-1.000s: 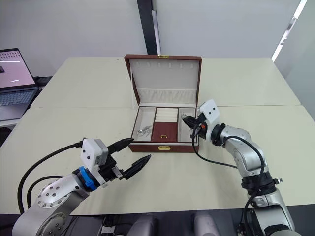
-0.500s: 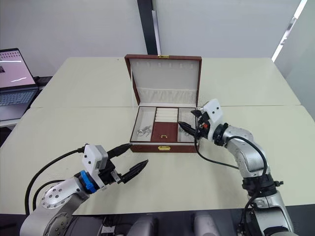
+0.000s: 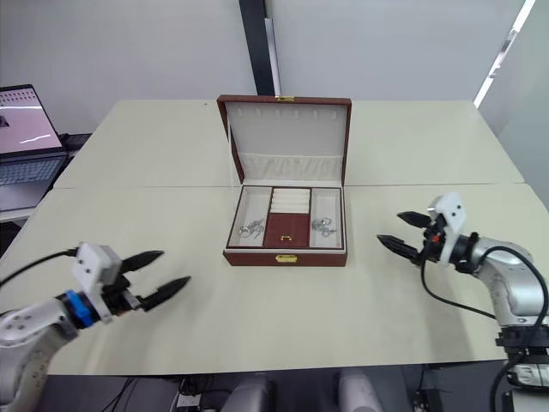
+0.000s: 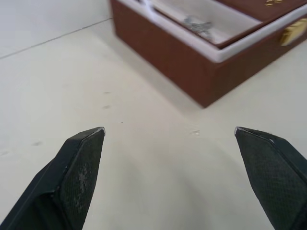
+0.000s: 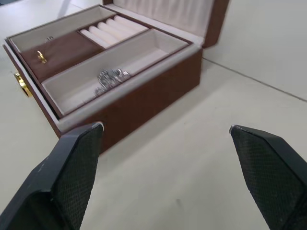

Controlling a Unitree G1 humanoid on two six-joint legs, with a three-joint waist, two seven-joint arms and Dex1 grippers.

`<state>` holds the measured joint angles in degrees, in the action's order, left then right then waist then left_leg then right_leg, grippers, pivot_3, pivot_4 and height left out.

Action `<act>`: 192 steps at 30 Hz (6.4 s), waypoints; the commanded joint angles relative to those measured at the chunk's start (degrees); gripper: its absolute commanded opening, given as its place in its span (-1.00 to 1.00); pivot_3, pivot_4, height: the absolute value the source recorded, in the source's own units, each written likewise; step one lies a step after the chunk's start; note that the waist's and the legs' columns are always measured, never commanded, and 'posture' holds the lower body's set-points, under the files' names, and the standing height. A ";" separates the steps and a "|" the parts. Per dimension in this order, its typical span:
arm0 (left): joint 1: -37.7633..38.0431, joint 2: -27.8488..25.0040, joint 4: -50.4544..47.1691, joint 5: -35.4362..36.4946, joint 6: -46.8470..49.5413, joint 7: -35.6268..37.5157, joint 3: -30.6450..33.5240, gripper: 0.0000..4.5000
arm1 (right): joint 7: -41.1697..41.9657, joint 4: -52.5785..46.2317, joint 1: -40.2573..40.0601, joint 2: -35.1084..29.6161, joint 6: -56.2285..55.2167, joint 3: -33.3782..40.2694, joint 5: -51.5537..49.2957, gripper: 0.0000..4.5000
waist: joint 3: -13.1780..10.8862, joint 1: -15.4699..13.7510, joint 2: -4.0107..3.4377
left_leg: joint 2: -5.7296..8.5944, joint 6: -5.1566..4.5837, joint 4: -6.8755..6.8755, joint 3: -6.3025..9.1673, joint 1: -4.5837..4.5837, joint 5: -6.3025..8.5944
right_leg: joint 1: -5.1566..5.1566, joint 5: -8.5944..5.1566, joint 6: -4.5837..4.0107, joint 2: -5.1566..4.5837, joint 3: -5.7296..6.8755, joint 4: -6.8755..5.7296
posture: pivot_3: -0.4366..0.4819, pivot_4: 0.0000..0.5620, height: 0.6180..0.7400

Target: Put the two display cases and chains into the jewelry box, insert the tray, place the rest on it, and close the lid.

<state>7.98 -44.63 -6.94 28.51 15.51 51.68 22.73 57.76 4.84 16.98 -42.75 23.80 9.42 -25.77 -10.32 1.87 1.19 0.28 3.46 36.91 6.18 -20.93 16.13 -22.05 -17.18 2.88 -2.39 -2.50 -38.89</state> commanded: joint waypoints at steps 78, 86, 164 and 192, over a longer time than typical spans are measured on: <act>-21.96 16.24 11.21 -7.48 2.61 -4.41 -18.55 -1.00 | -4.01 4.82 11.67 18.84 -3.55 -14.39 11.12 -0.99 | -0.01 0.33 -0.02 | 0.05 0.03 0.04 0.01 -0.11 -0.02 | -0.18 0.03 0.03 -0.11 0.00 -0.09 | -0.05 -0.47 1.00; -16.30 14.30 3.86 -4.74 8.70 -1.33 -19.43 -1.00 | -2.76 -1.75 7.58 18.15 1.12 -15.23 9.81 -0.99 | 0.00 0.36 -0.04 | 0.05 0.02 0.04 0.02 -0.08 -0.01 | -0.14 0.03 0.03 -0.12 -0.01 -0.10 | -0.05 -0.47 1.00; 36.94 28.69 -52.73 3.64 -7.59 -23.24 -3.21 -1.00 | -2.56 54.22 43.90 16.79 -31.65 -5.12 14.69 -0.99 | -0.16 0.65 -0.05 | 0.06 0.01 0.03 -0.12 -0.03 0.00 | 0.01 0.02 0.01 -0.10 -0.11 0.06 | -0.05 -0.47 1.00; 33.09 27.73 -51.26 5.66 -7.06 -27.07 -3.56 -1.00 | -2.61 59.14 50.64 22.37 -35.58 -2.31 14.55 -0.99 | -0.21 1.28 -0.13 | 0.04 0.01 0.03 -0.11 -0.02 0.00 | -0.01 0.02 0.00 -0.08 -0.11 0.00 | -0.05 -0.47 1.00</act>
<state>40.87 -16.64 -57.06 33.76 9.45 24.60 19.35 54.56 65.13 66.00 -20.27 -10.91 5.74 -10.26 -10.53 3.16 1.06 0.32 3.47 36.94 6.08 -20.95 16.13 -22.06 -17.16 2.88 -2.47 -2.60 -38.89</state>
